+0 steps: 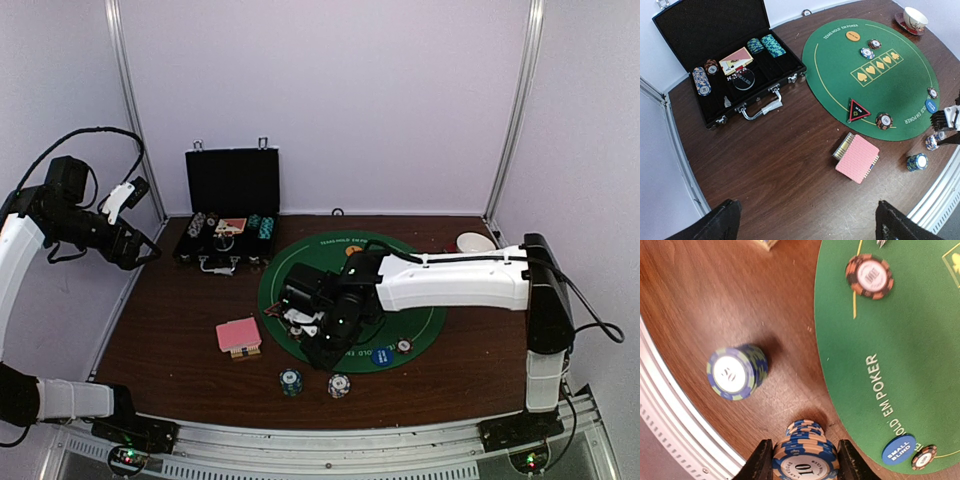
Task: Distribute texas hold em gaming equipment
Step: Pick up the pile of poker chips from the pile of poker chips, then place the poker chips pile in the dealer area.
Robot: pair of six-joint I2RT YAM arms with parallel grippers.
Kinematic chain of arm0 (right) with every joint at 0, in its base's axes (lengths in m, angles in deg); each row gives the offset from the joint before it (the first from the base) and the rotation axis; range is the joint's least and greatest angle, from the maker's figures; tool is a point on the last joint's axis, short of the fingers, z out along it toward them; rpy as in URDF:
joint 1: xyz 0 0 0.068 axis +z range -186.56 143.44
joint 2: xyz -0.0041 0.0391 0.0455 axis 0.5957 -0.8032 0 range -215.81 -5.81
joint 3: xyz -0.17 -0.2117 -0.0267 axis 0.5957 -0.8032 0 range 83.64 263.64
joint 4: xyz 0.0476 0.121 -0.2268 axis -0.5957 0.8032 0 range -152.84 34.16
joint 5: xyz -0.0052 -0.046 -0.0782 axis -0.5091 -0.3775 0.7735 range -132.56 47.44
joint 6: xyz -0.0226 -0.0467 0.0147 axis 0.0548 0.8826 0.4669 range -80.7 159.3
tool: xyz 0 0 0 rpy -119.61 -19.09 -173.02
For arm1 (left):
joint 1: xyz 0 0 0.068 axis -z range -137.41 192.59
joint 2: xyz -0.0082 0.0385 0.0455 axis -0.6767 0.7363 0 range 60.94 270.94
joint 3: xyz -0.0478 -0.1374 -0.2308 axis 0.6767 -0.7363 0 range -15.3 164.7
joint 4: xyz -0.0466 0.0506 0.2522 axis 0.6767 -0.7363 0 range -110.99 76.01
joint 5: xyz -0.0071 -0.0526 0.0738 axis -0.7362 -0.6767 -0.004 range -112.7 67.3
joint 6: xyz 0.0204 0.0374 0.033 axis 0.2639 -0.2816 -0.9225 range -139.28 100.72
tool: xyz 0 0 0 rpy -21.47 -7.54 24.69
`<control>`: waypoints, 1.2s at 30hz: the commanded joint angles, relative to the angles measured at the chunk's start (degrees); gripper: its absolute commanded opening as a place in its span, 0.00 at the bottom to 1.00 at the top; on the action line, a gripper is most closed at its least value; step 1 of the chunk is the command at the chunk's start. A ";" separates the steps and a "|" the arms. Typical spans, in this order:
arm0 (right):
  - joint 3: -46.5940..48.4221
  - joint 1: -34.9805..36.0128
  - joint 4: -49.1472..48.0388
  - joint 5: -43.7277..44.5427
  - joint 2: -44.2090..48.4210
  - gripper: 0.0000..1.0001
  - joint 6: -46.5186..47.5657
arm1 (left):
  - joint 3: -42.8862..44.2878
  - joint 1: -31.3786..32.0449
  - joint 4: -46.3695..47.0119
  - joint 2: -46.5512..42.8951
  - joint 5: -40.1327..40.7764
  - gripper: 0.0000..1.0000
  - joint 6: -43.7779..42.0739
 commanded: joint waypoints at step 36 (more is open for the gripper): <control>11.66 -9.17 -2.72 0.60 -12.46 0.72 3.28 | 0.55 -0.32 -0.10 -0.98 -0.72 0.97 -1.06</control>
